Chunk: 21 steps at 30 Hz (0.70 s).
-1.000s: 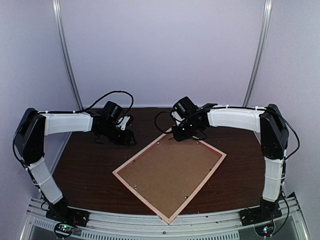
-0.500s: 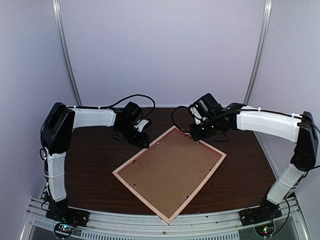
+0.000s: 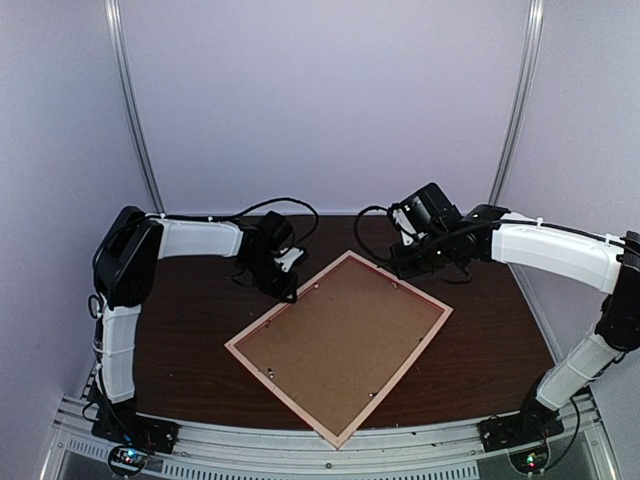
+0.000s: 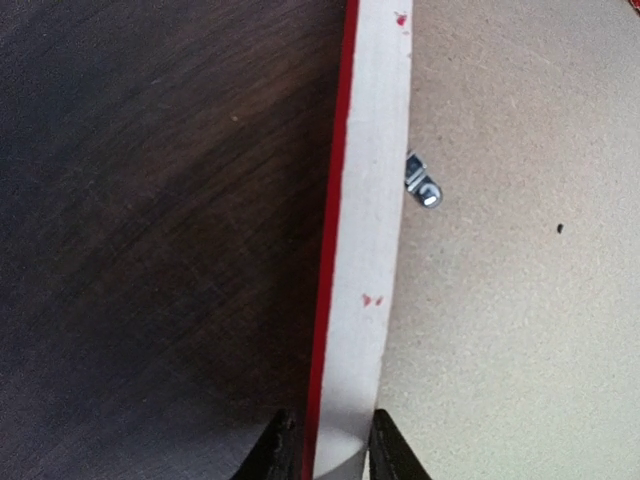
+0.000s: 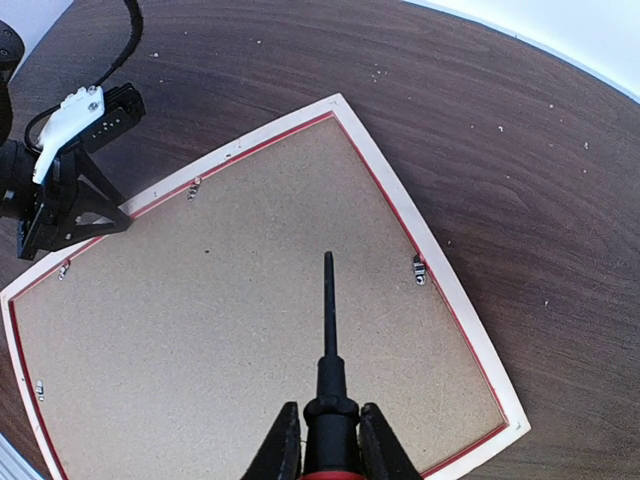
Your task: Take the photo out of the frame
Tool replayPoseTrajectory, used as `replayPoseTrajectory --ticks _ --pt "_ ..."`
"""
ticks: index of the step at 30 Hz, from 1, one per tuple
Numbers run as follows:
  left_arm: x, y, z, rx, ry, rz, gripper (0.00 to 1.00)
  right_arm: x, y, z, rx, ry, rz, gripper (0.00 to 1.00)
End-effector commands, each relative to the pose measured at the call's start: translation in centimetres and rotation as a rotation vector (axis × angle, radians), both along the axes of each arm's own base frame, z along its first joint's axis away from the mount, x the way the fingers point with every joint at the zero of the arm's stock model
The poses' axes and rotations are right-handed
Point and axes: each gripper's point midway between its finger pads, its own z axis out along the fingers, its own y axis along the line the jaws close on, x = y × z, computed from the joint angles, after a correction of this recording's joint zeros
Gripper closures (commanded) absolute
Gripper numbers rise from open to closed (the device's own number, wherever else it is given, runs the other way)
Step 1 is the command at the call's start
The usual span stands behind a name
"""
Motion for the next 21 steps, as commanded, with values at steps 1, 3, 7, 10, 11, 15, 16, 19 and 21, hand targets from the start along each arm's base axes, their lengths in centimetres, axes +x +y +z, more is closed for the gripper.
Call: replayPoseTrajectory --ticks 1,3,7,10,11,15,16,19,21 --pt "-0.3 1.3 -0.9 0.067 -0.002 0.03 0.75 -0.2 -0.6 0.5 0.0 -0.013 -0.022 1.0" --pt "-0.6 1.8 -1.2 0.081 0.002 0.046 0.77 -0.3 -0.6 0.4 0.003 -0.009 -0.021 1.0" --pt "-1.3 3.1 -1.4 0.111 0.0 0.086 0.78 -0.4 -0.5 0.3 0.007 -0.004 -0.019 1.0" --pt "-2.0 4.3 -1.7 0.136 0.003 0.133 0.79 -0.4 -0.5 0.2 0.008 -0.004 -0.018 1.0" --pt "-2.2 4.7 -1.6 0.14 0.003 0.148 0.79 -0.4 -0.5 0.2 0.01 -0.004 -0.018 1.0" --pt "-2.9 6.1 -1.8 0.166 0.002 0.219 0.8 -0.4 -0.3 0.2 0.016 -0.001 -0.013 1.0" --pt "-3.2 6.5 -1.8 0.167 0.005 0.235 0.8 -0.4 -0.2 0.2 0.019 0.0 -0.014 1.0" --pt "-4.1 7.3 -1.9 0.162 0.017 0.282 0.8 -0.5 -0.1 0.2 0.025 0.001 -0.009 1.0" --pt "-4.7 7.8 -2.0 0.156 0.027 0.312 0.8 -0.5 -0.1 0.2 0.029 0.001 -0.008 1.0"
